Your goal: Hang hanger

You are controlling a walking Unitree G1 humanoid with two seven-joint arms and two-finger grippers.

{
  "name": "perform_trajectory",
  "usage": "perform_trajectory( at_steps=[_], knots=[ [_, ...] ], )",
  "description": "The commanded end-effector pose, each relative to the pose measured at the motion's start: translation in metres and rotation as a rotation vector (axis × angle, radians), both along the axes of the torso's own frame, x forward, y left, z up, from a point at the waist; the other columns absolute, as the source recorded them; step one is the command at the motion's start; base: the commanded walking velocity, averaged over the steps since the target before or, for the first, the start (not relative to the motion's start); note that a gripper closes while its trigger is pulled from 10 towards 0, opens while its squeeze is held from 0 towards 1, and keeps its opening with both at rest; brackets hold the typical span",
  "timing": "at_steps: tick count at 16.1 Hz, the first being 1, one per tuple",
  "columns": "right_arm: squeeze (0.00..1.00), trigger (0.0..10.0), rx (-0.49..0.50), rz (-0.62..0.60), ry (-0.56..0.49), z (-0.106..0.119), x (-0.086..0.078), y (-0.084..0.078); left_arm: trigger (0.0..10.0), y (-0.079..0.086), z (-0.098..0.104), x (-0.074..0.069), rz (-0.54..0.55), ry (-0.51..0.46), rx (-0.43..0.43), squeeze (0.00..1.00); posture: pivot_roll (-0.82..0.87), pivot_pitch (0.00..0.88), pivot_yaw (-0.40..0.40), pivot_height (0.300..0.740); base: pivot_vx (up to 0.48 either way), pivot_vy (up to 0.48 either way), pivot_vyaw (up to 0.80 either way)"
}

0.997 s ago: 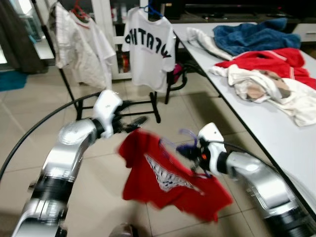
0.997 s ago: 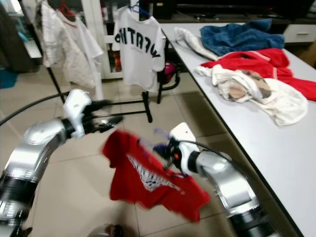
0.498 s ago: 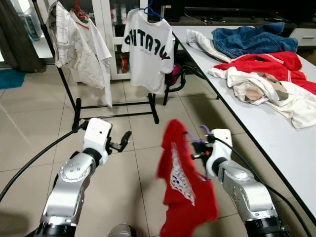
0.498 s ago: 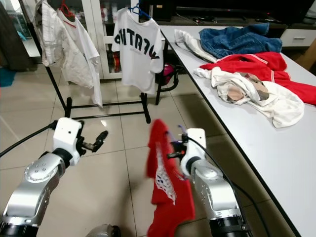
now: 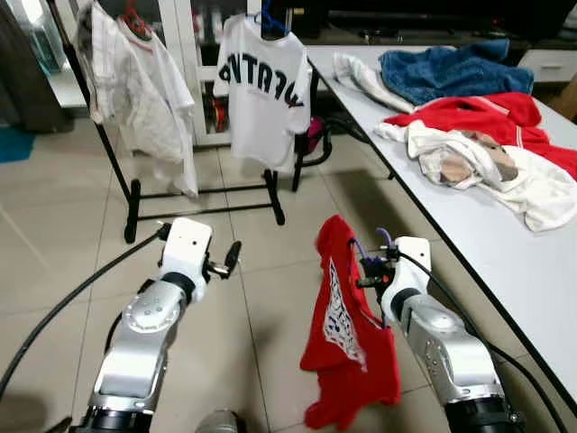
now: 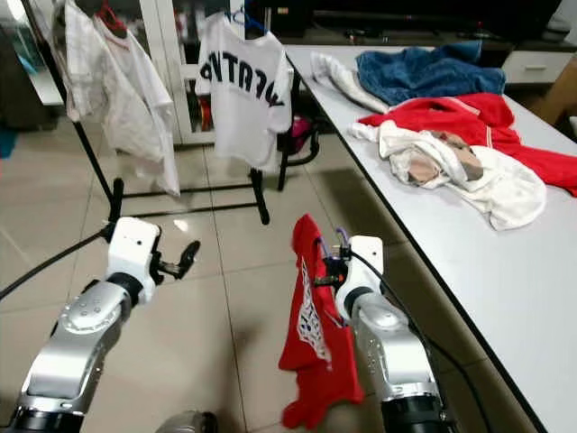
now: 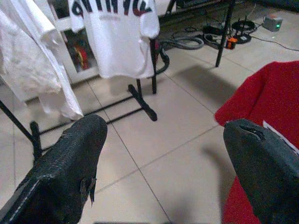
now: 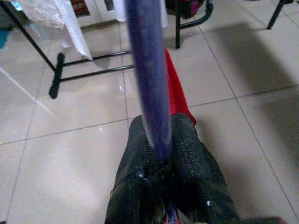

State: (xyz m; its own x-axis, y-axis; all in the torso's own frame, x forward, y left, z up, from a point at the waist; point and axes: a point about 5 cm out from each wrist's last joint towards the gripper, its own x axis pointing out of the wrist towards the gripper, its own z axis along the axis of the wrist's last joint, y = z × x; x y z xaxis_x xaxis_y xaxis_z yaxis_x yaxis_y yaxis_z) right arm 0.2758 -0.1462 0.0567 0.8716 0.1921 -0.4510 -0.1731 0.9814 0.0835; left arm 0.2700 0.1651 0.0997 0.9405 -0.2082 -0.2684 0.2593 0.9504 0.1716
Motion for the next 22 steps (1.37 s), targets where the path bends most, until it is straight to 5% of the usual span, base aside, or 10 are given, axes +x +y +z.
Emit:
perform_trajectory(
  at_steps=[1,22],
  knots=[
    [0.00,10.0,0.006,-0.003,-0.057,0.013,0.010,0.001,10.0,-0.002,0.002,0.000,-0.002,-0.006,-0.006,0.00,0.03,0.000,-0.046,0.740,0.274,0.000,0.80],
    [0.00,10.0,-0.026,-0.020,-0.131,0.021,0.020,0.005,10.0,-0.008,0.008,0.003,-0.002,-0.021,-0.059,0.00,0.04,0.000,-0.060,0.740,0.371,0.000,0.10]
  ],
)
